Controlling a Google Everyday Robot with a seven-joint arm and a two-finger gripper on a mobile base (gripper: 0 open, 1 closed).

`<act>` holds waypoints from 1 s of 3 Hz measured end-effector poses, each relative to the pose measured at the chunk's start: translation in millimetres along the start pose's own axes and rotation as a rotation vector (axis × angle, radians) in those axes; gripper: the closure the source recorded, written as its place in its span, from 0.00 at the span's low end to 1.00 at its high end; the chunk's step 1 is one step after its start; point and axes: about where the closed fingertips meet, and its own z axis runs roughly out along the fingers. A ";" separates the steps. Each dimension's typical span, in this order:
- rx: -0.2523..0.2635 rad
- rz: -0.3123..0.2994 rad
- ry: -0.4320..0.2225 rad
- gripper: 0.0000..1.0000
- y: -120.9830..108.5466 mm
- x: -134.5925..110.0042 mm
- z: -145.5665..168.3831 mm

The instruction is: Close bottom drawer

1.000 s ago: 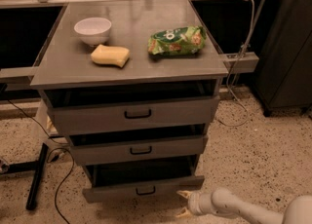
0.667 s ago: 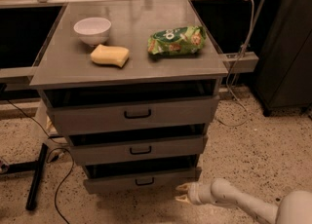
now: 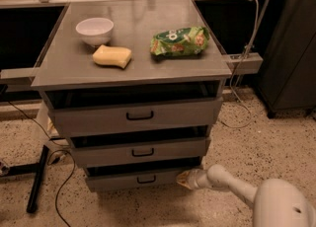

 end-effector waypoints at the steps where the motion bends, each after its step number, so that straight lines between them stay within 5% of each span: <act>1: -0.003 -0.001 0.009 0.82 -14.8 -0.6 29.6; 2: 0.006 -0.004 0.011 0.58 -21.0 -1.1 31.1; 3: -0.007 -0.007 0.012 0.35 1.1 -0.8 15.9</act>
Offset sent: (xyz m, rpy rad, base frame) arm 0.0220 0.0128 -0.0160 -0.0078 0.0033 0.0003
